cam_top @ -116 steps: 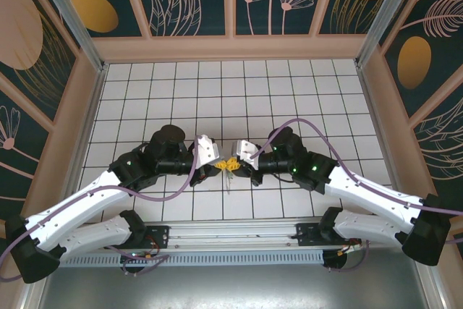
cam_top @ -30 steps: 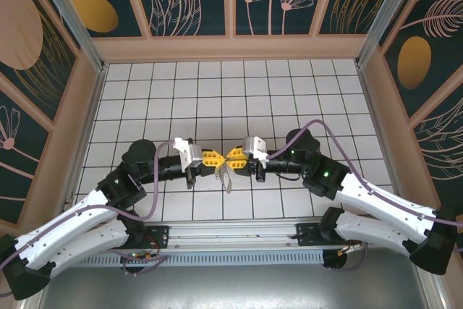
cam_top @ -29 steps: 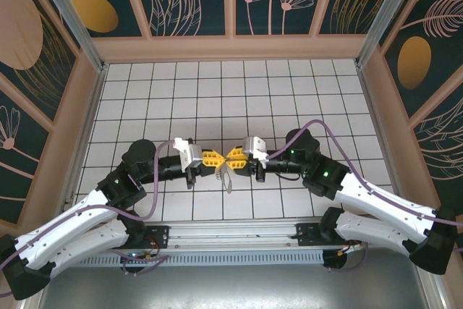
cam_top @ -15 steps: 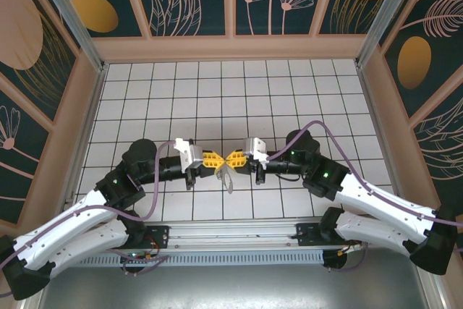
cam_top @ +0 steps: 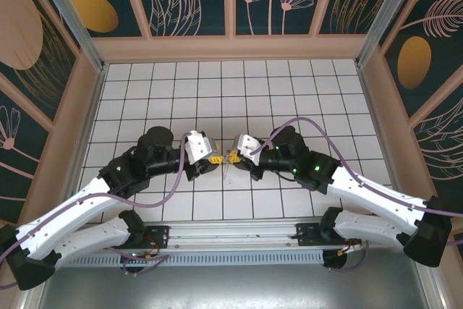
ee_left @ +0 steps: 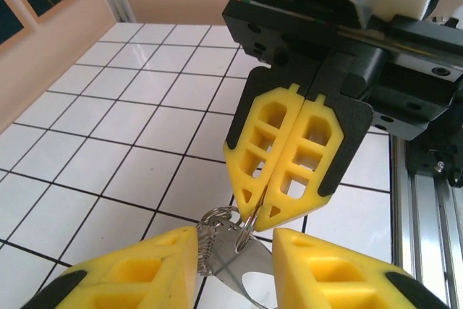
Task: Put the keys on the keyring
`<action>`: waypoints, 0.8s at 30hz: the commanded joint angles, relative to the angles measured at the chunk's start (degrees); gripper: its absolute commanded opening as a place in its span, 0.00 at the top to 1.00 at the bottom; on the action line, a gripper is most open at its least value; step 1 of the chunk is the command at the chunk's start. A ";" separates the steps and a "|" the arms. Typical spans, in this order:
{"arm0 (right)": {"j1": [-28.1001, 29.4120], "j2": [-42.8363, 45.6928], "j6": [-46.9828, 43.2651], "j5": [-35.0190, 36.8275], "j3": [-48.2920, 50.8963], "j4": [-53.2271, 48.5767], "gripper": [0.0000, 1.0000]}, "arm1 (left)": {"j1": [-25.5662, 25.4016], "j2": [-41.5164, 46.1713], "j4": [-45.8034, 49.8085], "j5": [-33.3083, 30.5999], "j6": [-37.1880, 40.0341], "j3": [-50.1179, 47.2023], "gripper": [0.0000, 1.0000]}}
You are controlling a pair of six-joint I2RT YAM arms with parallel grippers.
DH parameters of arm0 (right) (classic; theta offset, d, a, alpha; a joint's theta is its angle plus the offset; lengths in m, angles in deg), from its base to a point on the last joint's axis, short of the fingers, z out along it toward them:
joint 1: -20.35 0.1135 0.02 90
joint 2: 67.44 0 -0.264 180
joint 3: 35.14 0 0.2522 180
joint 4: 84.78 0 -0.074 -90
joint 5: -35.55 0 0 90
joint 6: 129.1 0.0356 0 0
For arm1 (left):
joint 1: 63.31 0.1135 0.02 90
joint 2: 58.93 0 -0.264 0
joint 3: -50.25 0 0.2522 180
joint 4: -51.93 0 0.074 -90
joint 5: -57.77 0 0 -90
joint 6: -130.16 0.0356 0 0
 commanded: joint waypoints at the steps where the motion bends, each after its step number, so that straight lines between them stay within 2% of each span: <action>1: 0.26 0.19 -1.58 -0.07 -3.14 0.03 1.00 | 0.03 -1.42 1.97 1.46 2.11 2.06 0.67; 6: 0.30 0.61 -1.68 -3.18 -2.70 0.97 1.00 | 0.03 -2.75 0.96 4.49 2.29 1.93 0.65; 14: 0.26 0.84 -1.58 -5.82 -2.72 1.47 1.00 | 0.07 -3.77 -0.14 5.07 2.67 1.78 0.67; 18: 0.29 1.08 -1.49 -6.39 -2.79 1.68 1.00 | 0.04 -3.86 -0.91 4.97 2.85 1.41 0.77; 22: 0.26 0.91 -1.49 -6.31 -2.82 1.54 1.00 | 0.05 -4.25 -1.46 5.84 2.88 1.34 0.93; 23: 0.28 0.90 -1.44 -6.23 -2.70 1.61 1.00 | 0.03 -4.30 -1.47 6.14 2.90 1.26 1.00; 24: 0.26 0.94 -1.41 -6.22 -2.70 1.71 1.00 | 0.07 -4.30 -1.51 6.40 2.89 1.28 1.00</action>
